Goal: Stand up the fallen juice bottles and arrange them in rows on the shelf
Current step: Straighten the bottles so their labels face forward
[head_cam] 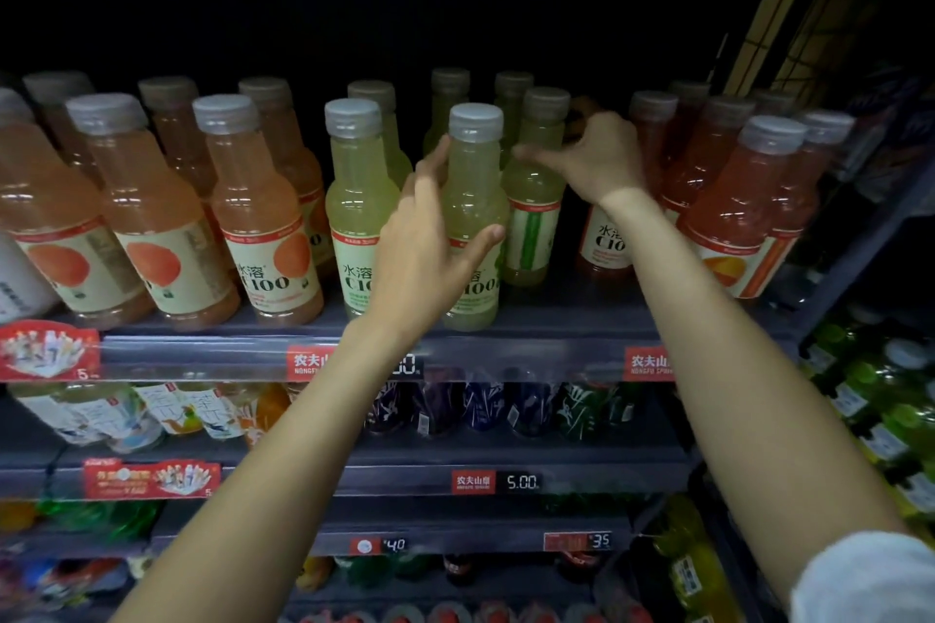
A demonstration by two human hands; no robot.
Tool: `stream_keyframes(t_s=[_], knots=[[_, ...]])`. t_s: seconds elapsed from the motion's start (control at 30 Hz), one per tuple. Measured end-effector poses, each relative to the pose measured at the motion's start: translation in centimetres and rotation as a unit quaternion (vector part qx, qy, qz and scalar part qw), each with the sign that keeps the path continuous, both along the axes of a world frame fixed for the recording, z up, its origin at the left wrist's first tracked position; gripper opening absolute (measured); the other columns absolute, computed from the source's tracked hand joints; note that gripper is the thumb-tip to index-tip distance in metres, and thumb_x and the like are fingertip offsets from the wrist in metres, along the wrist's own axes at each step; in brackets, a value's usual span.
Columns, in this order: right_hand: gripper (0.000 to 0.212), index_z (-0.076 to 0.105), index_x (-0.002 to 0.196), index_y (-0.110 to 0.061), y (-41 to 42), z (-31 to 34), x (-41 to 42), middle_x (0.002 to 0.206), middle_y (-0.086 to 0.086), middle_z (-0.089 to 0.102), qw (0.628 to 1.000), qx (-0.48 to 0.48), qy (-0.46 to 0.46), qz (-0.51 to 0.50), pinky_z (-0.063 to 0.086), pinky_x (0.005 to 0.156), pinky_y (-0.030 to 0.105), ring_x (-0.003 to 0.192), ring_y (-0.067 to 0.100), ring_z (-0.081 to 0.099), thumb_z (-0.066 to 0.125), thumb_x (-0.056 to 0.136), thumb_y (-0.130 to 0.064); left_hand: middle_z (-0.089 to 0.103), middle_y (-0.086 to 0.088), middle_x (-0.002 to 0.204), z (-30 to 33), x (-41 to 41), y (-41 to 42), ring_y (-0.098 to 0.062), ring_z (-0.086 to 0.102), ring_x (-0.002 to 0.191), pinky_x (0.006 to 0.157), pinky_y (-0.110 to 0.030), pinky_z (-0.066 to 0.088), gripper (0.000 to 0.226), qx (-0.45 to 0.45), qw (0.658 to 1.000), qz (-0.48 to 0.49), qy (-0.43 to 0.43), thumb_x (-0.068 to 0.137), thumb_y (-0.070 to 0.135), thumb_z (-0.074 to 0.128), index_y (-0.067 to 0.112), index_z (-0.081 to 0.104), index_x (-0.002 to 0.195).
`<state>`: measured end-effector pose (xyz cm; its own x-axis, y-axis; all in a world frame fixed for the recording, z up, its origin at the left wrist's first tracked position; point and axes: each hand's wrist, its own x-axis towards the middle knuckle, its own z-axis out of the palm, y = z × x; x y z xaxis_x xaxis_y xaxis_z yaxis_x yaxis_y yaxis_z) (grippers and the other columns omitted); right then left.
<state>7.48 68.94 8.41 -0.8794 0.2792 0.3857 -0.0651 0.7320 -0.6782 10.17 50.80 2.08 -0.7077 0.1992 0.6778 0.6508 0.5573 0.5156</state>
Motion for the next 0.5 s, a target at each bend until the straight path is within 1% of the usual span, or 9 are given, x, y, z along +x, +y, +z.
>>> stream_keyframes(t_s=[0.07, 0.1, 0.17, 0.2, 0.27, 0.3, 0.37, 0.43, 0.5], knots=[[0.048, 0.062, 0.101, -0.019, -0.4, 0.2, 0.4, 0.095, -0.004, 0.061, 0.999, 0.041, -0.009, -0.017, 0.049, 0.076, 0.029, 0.087, 0.013, 0.057, 0.073, 0.072, -0.055, 0.048, -0.014, 0.141, 0.0, 0.0, 0.0, -0.026, 0.051, 0.126, 0.095, -0.038, 0.047, 0.088, 0.003, 1.0, 0.001, 0.0, 0.081, 0.037, 0.074, 0.008, 0.023, 0.147], [0.04, 0.062, 0.095, -0.021, -0.4, 0.3, 0.6, 0.094, -0.004, 0.062, 0.999, 0.027, -0.022, 0.01, 0.049, 0.077, 0.028, 0.087, 0.012, 0.058, 0.071, 0.075, -0.054, 0.049, -0.014, 0.14, 0.1, 0.0, 0.0, -0.026, 0.051, 0.125, 0.094, -0.037, 0.048, 0.088, 0.004, 1.0, 0.003, 0.0, 0.081, 0.037, 0.074, 0.008, 0.023, 0.147], [0.025, 0.063, 0.098, -0.021, 0.0, 0.2, 0.8, 0.099, -0.003, 0.064, 0.996, -0.035, -0.046, 0.067, 0.05, 0.083, 0.028, 0.093, 0.012, 0.061, 0.07, 0.082, -0.039, 0.049, -0.012, 0.141, 0.1, 0.0, 0.0, -0.025, 0.051, 0.125, 0.093, -0.036, 0.047, 0.088, 0.004, 1.0, 0.006, -0.002, 0.081, 0.037, 0.074, 0.009, 0.023, 0.147], [0.024, 0.064, 0.103, -0.019, 0.3, 0.3, 0.9, 0.104, 0.0, 0.066, 0.994, -0.058, -0.048, 0.079, 0.051, 0.086, 0.029, 0.097, 0.014, 0.063, 0.07, 0.083, -0.03, 0.048, -0.012, 0.141, 0.1, 0.0, 0.0, -0.024, 0.051, 0.125, 0.094, -0.035, 0.046, 0.088, 0.005, 1.0, 0.008, 0.0, 0.082, 0.038, 0.073, 0.009, 0.022, 0.148], [0.033, 0.064, 0.109, -0.016, 0.6, 0.5, 0.8, 0.109, 0.004, 0.067, 0.993, -0.089, -0.037, 0.072, 0.053, 0.085, 0.029, 0.099, 0.016, 0.064, 0.074, 0.079, -0.024, 0.047, -0.011, 0.143, -0.1, 0.1, 0.1, -0.023, 0.048, 0.128, 0.095, -0.032, 0.043, 0.088, 0.007, 1.0, 0.009, 0.002, 0.083, 0.038, 0.072, 0.01, 0.021, 0.149], [0.042, 0.064, 0.112, -0.015, 0.5, 0.6, 0.6, 0.108, 0.003, 0.067, 0.995, -0.081, -0.029, 0.054, 0.053, 0.083, 0.029, 0.098, 0.015, 0.064, 0.077, 0.075, -0.03, 0.046, -0.011, 0.143, -0.1, 0.2, 0.2, -0.024, 0.047, 0.129, 0.096, -0.031, 0.042, 0.088, 0.008, 1.0, 0.009, 0.001, 0.084, 0.038, 0.071, 0.01, 0.02, 0.15], [0.058, 0.063, 0.117, -0.015, -0.2, 0.6, 0.2, 0.105, -0.001, 0.067, 1.0, -0.009, -0.02, 0.001, 0.049, 0.078, 0.023, 0.096, 0.013, 0.063, 0.078, 0.07, -0.046, 0.044, -0.012, 0.145, -0.2, 0.3, 0.4, -0.024, 0.045, 0.131, 0.096, -0.029, 0.041, 0.088, 0.011, 1.0, 0.008, -0.002, 0.084, 0.037, 0.07, 0.009, 0.019, 0.15], [0.055, 0.064, 0.117, -0.019, -1.1, 0.8, -0.3, 0.11, 0.0, 0.068, 0.999, 0.034, -0.014, -0.008, 0.044, 0.077, 0.019, 0.101, 0.015, 0.063, 0.074, 0.073, -0.05, 0.043, -0.012, 0.146, -0.3, 0.3, 0.4, -0.025, 0.045, 0.131, 0.096, -0.03, 0.041, 0.089, 0.01, 1.0, 0.011, 0.0, 0.085, 0.037, 0.07, 0.008, 0.018, 0.151], [0.048, 0.063, 0.117, -0.02, -1.8, 1.1, -0.7, 0.115, 0.002, 0.066, 0.999, 0.028, -0.031, 0.028, 0.047, 0.084, 0.022, 0.105, 0.017, 0.062, 0.071, 0.077, -0.045, 0.043, -0.013, 0.145, -0.4, 0.3, 0.4, -0.025, 0.044, 0.132, 0.095, -0.028, 0.041, 0.089, 0.009, 1.0, 0.015, 0.002, 0.085, 0.037, 0.07, 0.008, 0.018, 0.151]])
